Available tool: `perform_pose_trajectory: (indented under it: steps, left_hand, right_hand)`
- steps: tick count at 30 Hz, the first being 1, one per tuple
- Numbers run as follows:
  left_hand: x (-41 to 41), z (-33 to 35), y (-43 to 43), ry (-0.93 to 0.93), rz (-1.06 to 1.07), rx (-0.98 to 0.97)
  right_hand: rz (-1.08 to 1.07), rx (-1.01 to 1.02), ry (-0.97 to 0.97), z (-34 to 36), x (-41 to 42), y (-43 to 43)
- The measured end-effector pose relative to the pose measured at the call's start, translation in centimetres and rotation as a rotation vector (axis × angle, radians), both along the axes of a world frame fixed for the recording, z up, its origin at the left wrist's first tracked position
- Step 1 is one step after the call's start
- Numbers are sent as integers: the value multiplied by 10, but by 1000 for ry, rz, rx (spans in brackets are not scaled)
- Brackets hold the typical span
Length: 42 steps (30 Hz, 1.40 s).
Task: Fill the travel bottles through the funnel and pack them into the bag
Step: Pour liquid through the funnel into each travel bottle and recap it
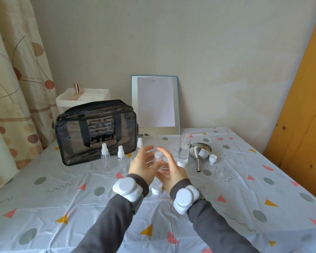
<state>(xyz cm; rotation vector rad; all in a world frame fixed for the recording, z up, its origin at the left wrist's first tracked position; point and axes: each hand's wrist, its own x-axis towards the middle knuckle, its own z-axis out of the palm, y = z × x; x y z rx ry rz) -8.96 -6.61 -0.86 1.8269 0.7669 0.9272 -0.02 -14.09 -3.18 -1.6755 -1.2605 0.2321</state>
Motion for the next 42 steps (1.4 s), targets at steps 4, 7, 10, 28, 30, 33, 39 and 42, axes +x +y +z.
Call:
perform_pose_trajectory:
  steps: [4,7,10,28,30,33,39,42]
  left_hand:
    - [0,-3,1,-27,3,-3]
    - [3,-7,1,-55,25,12]
    - [3,-7,2,-33,36,29]
    - [-6,-22,9,111,-135,-129]
    - [-7,-26,5,46,-175,-174]
    - [-7,-27,3,8,-180,-156]
    - [-7,-28,6,7,-192,-187]
    - [-8,-27,5,12,-207,-176]
  right_hand:
    - [-9,-9,-6,1,1,2]
    - [-25,2,-6,-1,4,5]
    - [-50,-6,1,1,4,7]
    - [10,-75,-95,-3,12,4]
    - [7,-77,-96,-3,14,4]
    - [1,-56,-75,-2,14,5]
    - [18,-47,-57,-2,14,6]
    - [35,-66,-61,-4,14,2]
